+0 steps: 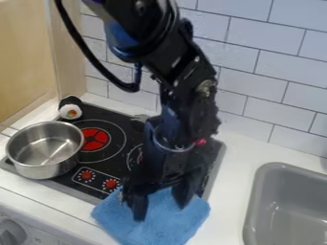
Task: Move the blue cloth between the burners
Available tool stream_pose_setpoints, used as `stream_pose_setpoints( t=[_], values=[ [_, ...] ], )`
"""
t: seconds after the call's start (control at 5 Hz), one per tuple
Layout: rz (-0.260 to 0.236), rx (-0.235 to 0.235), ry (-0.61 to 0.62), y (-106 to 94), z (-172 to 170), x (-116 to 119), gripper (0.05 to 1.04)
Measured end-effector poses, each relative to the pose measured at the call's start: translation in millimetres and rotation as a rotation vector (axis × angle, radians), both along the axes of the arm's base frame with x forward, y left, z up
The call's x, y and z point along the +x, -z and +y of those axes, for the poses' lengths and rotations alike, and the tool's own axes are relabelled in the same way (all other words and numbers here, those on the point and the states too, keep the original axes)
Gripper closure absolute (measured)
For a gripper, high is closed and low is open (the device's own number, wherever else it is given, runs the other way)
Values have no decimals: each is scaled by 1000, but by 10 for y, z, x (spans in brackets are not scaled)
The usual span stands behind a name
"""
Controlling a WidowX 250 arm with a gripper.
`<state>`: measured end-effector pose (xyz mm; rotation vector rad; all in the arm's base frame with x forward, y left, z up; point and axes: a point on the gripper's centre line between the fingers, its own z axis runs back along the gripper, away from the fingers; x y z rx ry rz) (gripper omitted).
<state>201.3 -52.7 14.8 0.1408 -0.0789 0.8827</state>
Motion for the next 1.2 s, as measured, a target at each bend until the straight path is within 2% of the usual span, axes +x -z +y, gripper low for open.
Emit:
stream_pose_setpoints(
  t=[0.2, 0.6, 1.2],
  values=[
    [-57, -4, -18, -6, 73, 112, 85],
    [-24, -1, -3, 108, 114, 130, 85],
    [-24, -33, -4, 159, 132, 251, 85]
  ],
)
